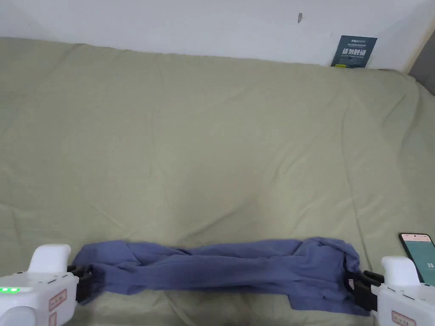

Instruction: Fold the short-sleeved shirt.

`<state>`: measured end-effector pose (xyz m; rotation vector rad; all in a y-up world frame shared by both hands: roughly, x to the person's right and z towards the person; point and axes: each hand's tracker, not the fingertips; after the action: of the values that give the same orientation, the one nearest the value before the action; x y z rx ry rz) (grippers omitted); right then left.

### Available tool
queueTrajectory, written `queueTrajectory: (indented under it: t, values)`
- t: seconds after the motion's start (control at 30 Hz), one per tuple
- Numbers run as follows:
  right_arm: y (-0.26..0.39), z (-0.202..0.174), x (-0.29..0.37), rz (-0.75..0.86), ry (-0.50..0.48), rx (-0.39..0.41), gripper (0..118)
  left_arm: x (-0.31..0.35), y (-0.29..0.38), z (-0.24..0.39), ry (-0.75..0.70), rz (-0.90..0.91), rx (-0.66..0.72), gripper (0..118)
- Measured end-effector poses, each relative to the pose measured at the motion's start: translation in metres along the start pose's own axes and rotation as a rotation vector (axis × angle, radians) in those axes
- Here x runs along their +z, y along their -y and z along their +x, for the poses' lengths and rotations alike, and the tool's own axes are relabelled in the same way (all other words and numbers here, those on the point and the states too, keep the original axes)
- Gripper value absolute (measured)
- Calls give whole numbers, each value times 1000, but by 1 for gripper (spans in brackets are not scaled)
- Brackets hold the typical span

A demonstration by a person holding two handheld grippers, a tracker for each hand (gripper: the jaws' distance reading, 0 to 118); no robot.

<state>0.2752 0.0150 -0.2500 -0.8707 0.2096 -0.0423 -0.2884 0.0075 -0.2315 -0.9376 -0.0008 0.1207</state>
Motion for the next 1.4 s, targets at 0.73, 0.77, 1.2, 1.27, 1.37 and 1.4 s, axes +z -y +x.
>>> queueTrajectory:
  t: [0.73, 0.77, 1.2, 1.27, 1.37, 1.4]
  values:
    - [-16, -112, 107, 343, -151, 12, 0, 69, 1, -66, 270, 172, 355, 11]
    - [-17, -113, 107, 339, -153, 9, 0, 60, 1, -77, 323, 125, 432, 45]
    - [-30, -131, 101, 300, -147, -9, 0, -50, 20, -142, 803, -151, 652, 118]
    - [-33, -135, 96, 288, -161, -9, 0, -43, 12, -137, 757, -168, 566, 118]
    - [-34, -142, 96, 287, -167, 6, 0, -28, 5, -127, 687, -154, 473, 118]
    - [-40, -150, 96, 288, -176, 6, 0, -26, 4, -126, 697, -159, 467, 118]
